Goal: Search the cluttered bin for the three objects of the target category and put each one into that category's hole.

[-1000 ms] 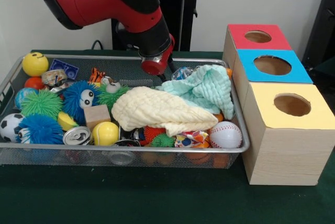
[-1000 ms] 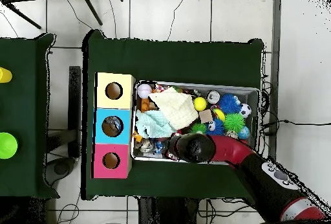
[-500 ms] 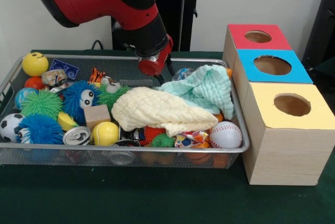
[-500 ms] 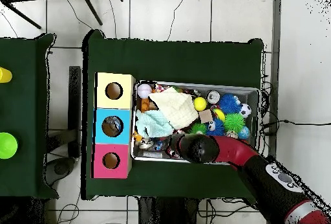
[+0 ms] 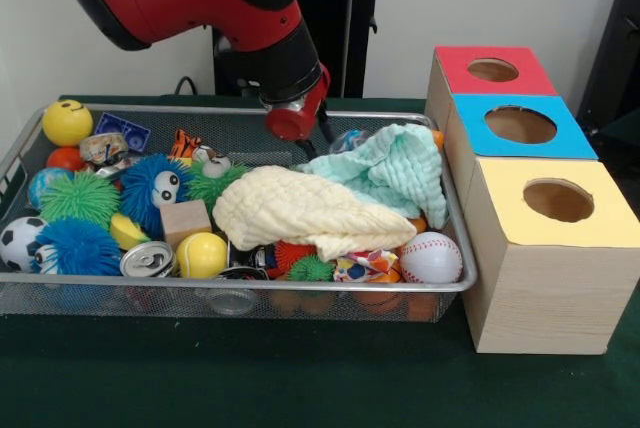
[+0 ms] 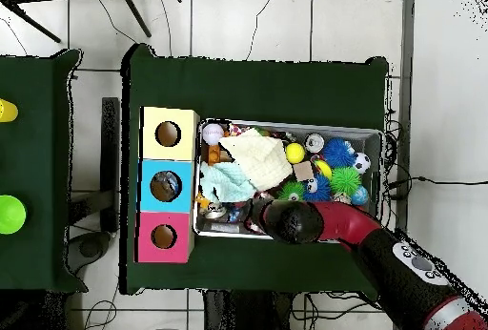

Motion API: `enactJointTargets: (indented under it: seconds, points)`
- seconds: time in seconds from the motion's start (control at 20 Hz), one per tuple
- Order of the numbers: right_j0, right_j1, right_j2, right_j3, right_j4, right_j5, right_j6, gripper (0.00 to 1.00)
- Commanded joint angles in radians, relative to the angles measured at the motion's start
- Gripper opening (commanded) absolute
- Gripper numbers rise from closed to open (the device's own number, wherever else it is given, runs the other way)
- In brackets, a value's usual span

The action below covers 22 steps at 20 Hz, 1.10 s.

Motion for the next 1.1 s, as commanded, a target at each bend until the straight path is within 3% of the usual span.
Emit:
enactJointTargets:
  seconds: [0.05,1.1]
  points:
    - [0.009,0.048,0.099,-0.013,-0.062,-0.090,0.043,1.00]
    - [0.066,0.132,0.082,-0.063,-0.136,-0.093,0.044,1.00]
